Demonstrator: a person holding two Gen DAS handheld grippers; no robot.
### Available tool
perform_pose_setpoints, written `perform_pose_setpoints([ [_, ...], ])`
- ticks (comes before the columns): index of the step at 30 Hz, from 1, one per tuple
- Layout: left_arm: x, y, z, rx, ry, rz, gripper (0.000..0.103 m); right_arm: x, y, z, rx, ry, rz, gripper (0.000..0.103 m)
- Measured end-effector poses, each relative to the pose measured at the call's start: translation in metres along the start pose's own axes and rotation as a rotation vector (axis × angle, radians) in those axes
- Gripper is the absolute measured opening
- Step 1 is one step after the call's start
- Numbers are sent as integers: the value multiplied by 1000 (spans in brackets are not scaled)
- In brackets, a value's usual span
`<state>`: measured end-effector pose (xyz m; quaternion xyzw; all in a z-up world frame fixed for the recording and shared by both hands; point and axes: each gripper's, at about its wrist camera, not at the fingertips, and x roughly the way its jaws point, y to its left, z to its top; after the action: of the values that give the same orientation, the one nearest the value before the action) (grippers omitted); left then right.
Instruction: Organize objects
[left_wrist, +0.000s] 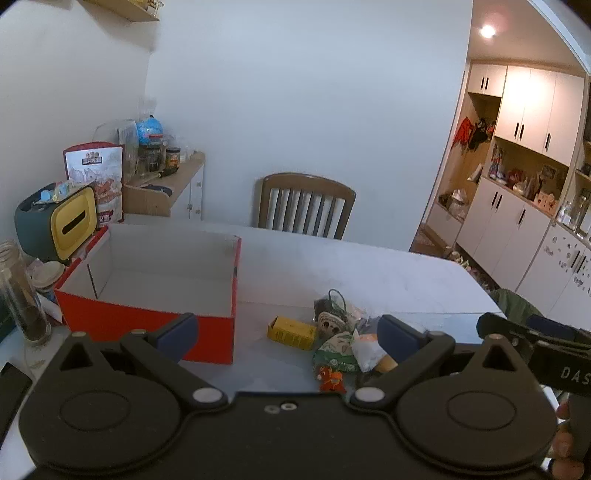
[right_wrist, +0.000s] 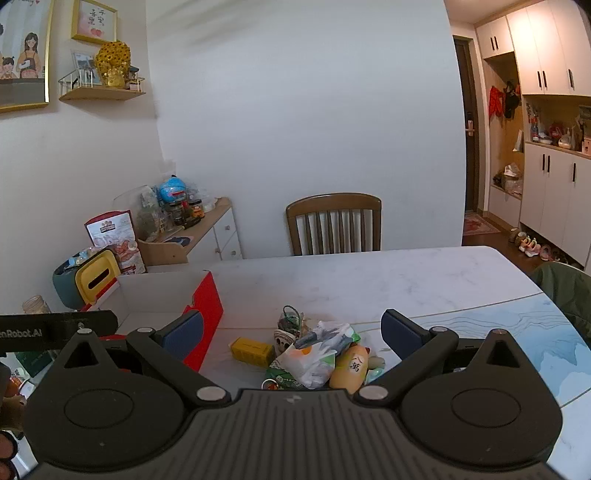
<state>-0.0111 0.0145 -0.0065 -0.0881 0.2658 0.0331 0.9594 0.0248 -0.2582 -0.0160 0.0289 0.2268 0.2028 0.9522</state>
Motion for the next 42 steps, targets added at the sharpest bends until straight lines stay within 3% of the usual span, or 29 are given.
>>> perform_pose_setpoints([
  [8,-5,-5,1,22,-19,-18,103,0,0,-2,-6,0,10,103],
  [25,1,-8,7,41,13,35,103,-1,14,-2,-85,-15,57,103],
  [42,12,-16,13,91,0,-22,103,13,19,5,-141,-7,79,103],
])
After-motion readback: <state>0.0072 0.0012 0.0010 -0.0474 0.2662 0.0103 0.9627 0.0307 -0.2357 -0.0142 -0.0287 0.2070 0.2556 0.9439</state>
